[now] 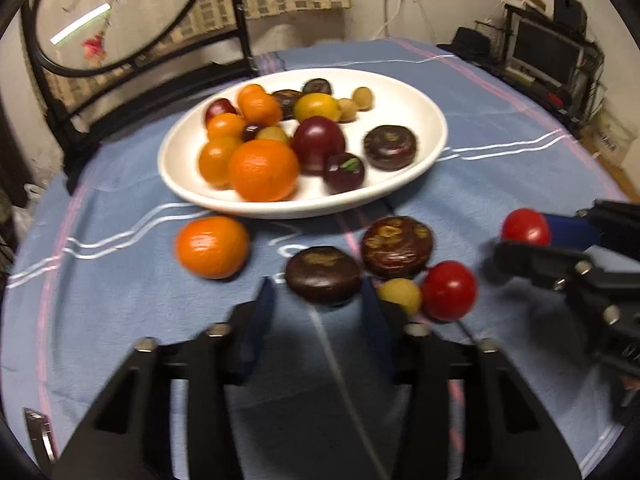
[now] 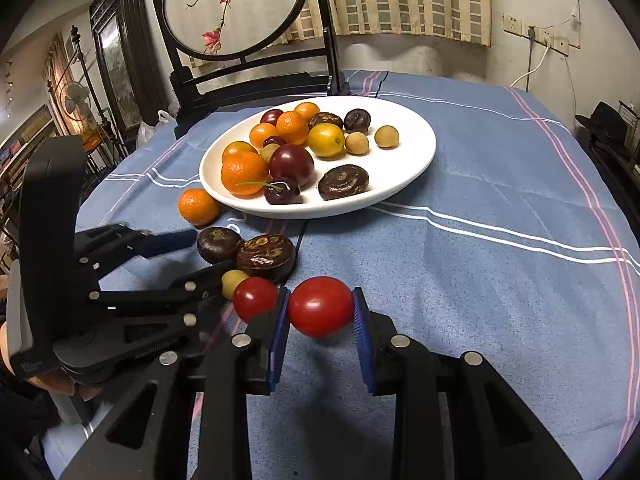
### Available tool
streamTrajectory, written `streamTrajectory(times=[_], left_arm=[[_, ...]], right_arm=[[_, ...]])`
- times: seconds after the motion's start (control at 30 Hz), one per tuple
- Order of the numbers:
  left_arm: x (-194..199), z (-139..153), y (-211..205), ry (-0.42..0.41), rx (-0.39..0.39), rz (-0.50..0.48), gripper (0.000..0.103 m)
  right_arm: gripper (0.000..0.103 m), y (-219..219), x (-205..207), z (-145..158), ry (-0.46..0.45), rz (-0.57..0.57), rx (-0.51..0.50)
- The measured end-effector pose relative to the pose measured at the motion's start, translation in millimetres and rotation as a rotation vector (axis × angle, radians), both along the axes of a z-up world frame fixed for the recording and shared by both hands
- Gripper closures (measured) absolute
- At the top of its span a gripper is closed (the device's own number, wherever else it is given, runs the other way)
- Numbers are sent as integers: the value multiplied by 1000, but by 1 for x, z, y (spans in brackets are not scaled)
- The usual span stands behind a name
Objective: Organize fruits
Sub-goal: 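Grasp a red tomato with right tool while left tool grasps another tomato, then lower both held tomatoes onto the white plate and open both tools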
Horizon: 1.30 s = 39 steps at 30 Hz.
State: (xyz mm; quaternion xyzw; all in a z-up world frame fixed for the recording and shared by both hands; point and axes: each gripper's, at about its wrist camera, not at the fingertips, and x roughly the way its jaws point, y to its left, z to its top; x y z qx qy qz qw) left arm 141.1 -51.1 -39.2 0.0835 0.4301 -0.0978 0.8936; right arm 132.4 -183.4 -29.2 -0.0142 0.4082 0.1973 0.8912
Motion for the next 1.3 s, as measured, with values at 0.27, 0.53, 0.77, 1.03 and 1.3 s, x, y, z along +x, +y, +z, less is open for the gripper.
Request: streamTrajectory(times=[0.27, 0.53, 0.77, 1.03, 1.3], left_arm=[[-7, 2, 5, 2, -23, 10, 65], [-27, 28, 13, -51, -72, -20, 65], [0, 65, 17, -133, -65, -17, 65], [77, 59, 30, -83, -102, 84, 65], [81, 57, 39, -112, -116, 147, 39]], right_arm=[[72, -1, 0, 1, -4, -12, 2], [72, -5, -1, 8, -25, -33, 50], [72, 7, 14, 44, -87, -12, 96], [71, 22, 88, 33, -24, -47, 183], [39, 8, 97, 20, 14, -99, 253]])
